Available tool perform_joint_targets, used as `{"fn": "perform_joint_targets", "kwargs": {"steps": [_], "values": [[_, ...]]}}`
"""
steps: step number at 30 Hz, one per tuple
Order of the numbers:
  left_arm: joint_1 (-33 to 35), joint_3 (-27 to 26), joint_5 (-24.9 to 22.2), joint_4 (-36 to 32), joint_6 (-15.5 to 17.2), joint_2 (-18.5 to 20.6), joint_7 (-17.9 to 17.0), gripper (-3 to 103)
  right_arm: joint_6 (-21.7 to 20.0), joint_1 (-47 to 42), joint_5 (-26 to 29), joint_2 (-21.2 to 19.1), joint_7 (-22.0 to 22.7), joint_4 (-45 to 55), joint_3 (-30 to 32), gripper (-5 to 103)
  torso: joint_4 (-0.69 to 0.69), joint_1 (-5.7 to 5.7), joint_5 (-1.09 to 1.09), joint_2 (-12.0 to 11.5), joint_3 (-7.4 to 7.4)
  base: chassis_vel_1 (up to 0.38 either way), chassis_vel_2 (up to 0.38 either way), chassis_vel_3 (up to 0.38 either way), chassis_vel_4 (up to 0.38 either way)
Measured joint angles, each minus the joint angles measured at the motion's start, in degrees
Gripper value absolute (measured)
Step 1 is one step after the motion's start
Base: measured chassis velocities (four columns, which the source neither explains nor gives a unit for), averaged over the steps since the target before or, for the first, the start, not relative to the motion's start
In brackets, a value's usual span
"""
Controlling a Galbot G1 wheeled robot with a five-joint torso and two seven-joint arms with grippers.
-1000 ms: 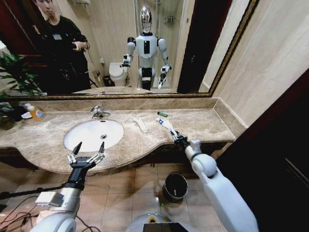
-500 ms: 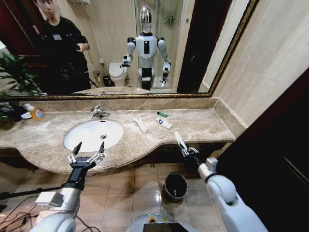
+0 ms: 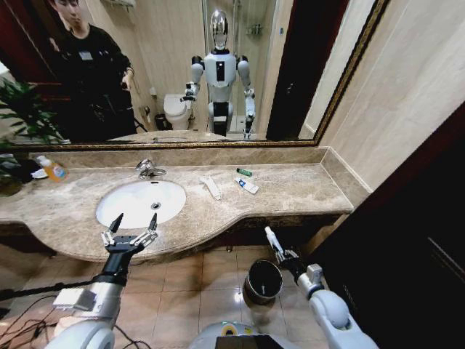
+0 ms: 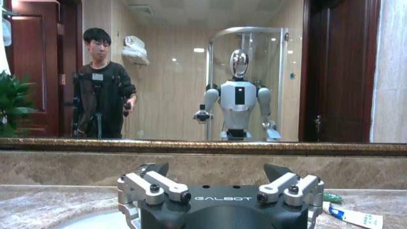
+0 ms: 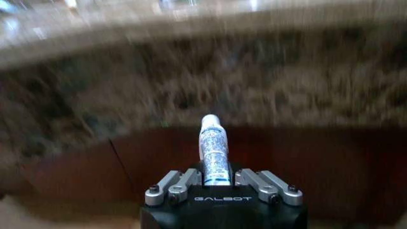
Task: Pick up the trash from the sink and place it in the trash bin.
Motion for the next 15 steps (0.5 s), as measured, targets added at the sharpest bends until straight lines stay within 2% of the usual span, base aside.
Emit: {"fn": "perform_joint_targets", "kwargs": {"steps": [7,15], "values": [[0.00,0.00,0.00,0.00,0.00,0.00,0.00,100,2.47,4.82,-4.78,3.60,0.50,-13.54,-0.57,22,0.00,0.00,0.00,0.00,0.00,0.000,0.000,0.000,0.000],[0.00,0.00,0.00,0.00,0.00,0.00,0.00,100,4.30,7.48,-8.25,6.69,1.01,-22.93,-0.46,22,0.00,0.00,0.00,0.00,0.00,0.000,0.000,0.000,0.000]]}}
